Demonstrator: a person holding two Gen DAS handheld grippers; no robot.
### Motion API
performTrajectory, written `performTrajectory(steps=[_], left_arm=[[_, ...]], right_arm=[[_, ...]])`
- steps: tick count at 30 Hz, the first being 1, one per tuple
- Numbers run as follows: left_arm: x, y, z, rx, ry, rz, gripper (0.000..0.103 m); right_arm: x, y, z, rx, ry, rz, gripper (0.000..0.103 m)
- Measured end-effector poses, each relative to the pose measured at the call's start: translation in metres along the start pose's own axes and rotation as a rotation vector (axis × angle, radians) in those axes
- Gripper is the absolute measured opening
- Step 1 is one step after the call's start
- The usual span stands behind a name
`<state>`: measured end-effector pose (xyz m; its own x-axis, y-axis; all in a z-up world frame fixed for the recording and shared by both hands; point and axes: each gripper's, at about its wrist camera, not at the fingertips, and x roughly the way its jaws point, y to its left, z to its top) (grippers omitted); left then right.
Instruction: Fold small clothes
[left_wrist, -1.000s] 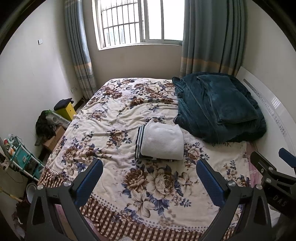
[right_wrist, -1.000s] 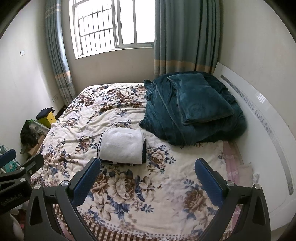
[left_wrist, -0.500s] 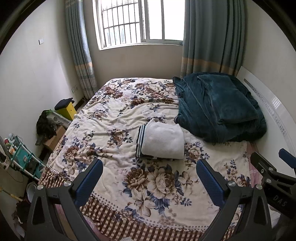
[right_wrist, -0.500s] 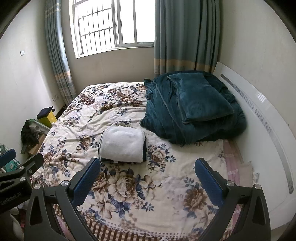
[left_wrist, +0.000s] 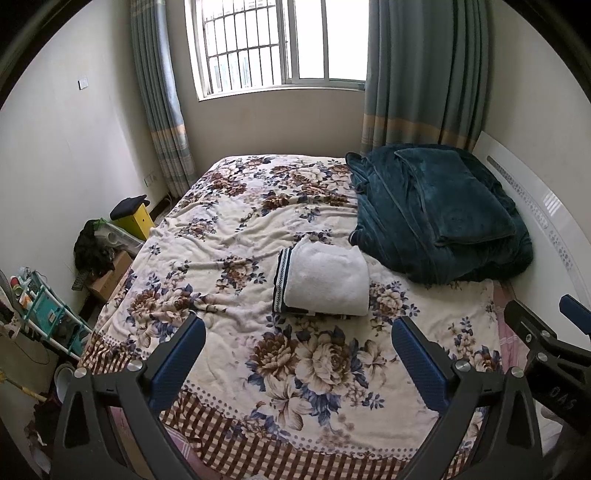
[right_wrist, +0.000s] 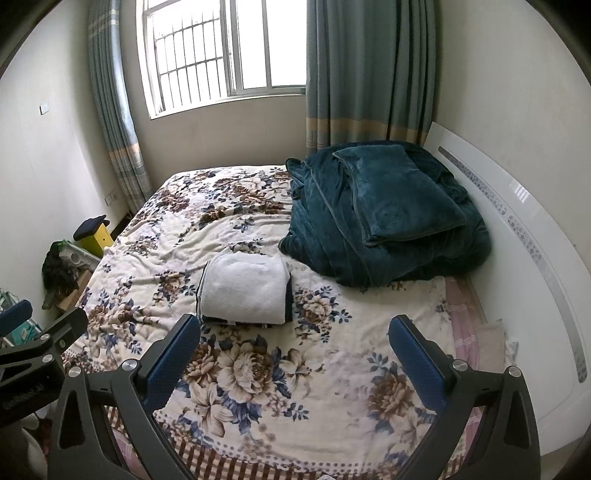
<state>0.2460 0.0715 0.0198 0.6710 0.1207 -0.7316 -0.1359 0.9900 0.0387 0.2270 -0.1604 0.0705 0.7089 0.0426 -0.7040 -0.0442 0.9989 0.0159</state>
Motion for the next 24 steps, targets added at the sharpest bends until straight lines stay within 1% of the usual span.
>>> performTrajectory(steps=[13, 24], left_arm=[[-0.005, 0.0087, -0.001, -0.006, 0.002, 0.004, 0.103], [-0.0032, 0.0081, -0.0016, -0.001, 0.004, 0.002, 0.103]], right_arm=[[0.0, -0.001, -0.0016, 0.004, 0.0, 0.001, 0.103], [0.0, -0.0013, -0.0024, 0.003, -0.003, -0.001, 0.103]])
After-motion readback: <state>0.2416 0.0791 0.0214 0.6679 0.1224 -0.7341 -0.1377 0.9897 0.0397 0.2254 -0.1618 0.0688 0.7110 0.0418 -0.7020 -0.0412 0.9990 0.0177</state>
